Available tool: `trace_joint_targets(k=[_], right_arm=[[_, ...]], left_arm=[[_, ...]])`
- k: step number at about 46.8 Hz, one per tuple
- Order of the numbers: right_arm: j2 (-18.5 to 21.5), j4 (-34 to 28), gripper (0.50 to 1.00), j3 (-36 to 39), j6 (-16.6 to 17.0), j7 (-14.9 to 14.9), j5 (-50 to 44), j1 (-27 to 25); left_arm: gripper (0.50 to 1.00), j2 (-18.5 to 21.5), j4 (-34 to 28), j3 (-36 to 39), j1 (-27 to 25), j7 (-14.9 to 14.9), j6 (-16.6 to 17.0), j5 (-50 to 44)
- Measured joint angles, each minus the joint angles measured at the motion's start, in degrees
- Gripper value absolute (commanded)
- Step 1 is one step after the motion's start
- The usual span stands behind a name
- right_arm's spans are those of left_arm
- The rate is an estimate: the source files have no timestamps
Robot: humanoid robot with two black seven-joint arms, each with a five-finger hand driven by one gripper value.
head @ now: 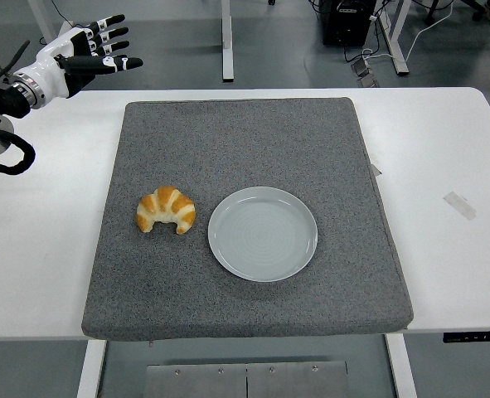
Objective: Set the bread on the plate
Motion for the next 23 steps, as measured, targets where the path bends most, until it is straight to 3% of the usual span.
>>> trace_joint_targets(k=[11, 23], right_arm=[[0.0, 0.0, 1.000, 0.0, 0.0, 0.0, 0.0, 0.0], [0.0, 0.0, 1.000, 0.0, 0.0, 0.0, 0.0, 0.0]], left_arm=[[0.980, 5.1, -7.3, 8.8, -4.6, -5.0, -0.7, 1.4], [0.978, 8.6, -14.7, 13.8, -7.2, -7.0, -0.8, 11.4]])
